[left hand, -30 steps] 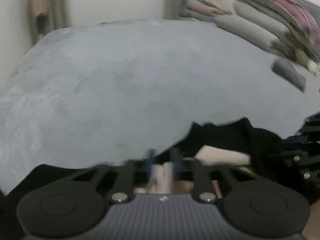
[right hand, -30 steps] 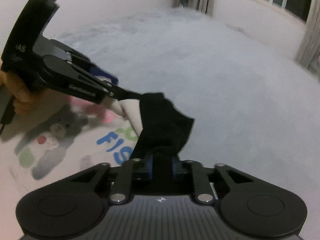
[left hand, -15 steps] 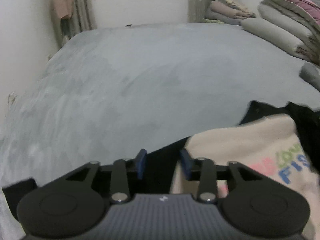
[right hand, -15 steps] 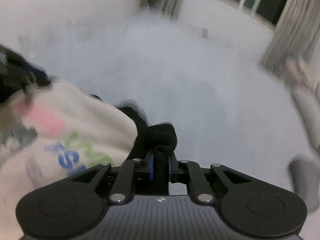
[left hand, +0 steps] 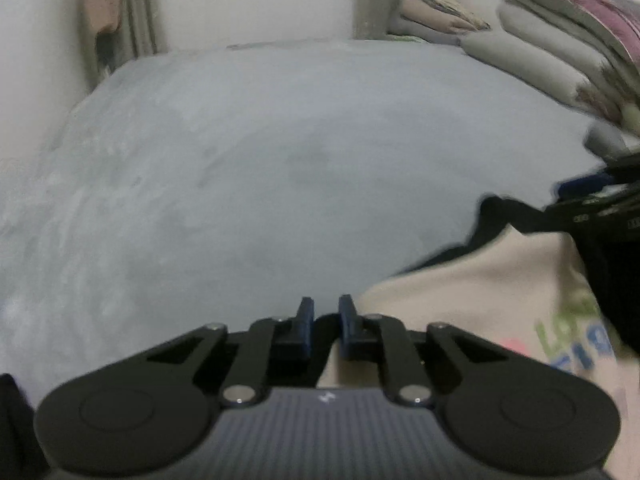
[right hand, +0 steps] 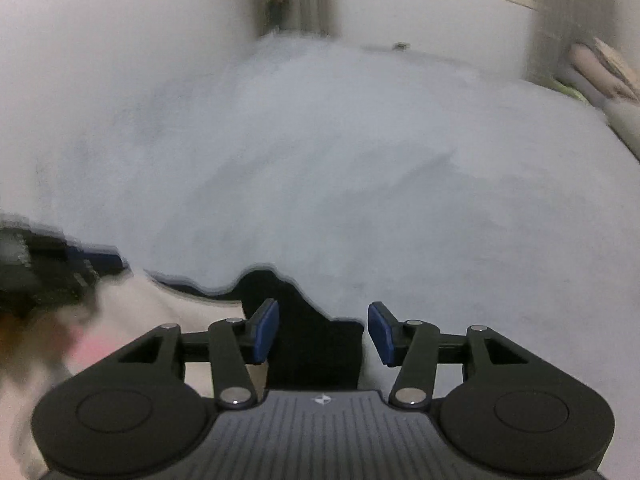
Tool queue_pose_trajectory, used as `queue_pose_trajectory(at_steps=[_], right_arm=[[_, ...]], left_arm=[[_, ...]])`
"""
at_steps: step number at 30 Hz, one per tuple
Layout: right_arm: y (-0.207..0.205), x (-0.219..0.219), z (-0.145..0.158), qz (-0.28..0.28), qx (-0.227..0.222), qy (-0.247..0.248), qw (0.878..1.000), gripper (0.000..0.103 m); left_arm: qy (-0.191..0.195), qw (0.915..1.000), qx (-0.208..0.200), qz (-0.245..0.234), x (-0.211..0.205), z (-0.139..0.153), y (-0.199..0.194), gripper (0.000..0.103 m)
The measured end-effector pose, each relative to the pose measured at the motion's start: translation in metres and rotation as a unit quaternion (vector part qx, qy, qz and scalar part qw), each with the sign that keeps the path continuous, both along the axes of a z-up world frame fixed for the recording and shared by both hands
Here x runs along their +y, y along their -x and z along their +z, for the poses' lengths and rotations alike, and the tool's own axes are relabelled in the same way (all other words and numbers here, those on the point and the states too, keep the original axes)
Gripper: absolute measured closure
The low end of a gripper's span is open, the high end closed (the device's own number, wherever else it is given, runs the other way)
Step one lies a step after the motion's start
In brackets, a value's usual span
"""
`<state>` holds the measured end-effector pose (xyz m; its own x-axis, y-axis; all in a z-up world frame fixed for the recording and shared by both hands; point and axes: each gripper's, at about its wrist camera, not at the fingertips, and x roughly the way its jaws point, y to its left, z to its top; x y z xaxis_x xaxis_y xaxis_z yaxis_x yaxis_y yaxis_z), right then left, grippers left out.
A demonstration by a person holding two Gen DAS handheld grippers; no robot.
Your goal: Fold clothes
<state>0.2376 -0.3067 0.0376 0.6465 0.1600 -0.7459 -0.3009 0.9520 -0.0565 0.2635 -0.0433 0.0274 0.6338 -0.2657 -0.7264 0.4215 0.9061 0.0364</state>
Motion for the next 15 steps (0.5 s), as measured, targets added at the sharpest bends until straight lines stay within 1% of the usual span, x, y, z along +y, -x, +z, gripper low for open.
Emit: queue_pose_trajectory(at_steps=[3,5,8,9,12,13,14,15], right_arm=[[-0.003,0.010,-0.007,0.038,-0.009,0.045,0.998,0.055],[-0.006,0.010,-0.004,0.040,-0.024,0.049,0.998,0.055],[-0.009,0.017,-0.006,0.044,-0.050,0.064,0.996,0.054],[-0.010,0.021,-0.008,0.047,-0.053,0.068,0.995,0.054],[-0.005,0.041,-0.020,0.096,-0.020,0.092,0.991,0.056],[0.000,0.044,-0.021,0.111,-0.017,0.097,0.989,0.062],[0.006,0.044,-0.019,0.124,-0.015,0.093,0.988,0.083],[0.011,0.042,-0.016,0.136,-0.009,0.083,0.987,0.091]], left_arm=[[-0.017,0.9994,-0.013,-0.028,-0.004,0.005,0.023,0.098],[-0.032,0.9981,-0.025,-0.047,-0.005,0.005,0.038,0.099],[-0.047,0.9962,-0.039,-0.061,-0.004,0.004,0.051,0.099],[-0.052,0.9955,-0.043,-0.066,-0.003,0.004,0.054,0.099],[-0.053,0.9940,-0.048,-0.082,0.002,0.006,0.060,0.099],[-0.051,0.9935,-0.050,-0.089,0.005,0.008,0.062,0.099],[-0.047,0.9928,-0.052,-0.098,0.009,0.010,0.065,0.099],[-0.040,0.9923,-0.053,-0.105,0.013,0.013,0.068,0.098]])
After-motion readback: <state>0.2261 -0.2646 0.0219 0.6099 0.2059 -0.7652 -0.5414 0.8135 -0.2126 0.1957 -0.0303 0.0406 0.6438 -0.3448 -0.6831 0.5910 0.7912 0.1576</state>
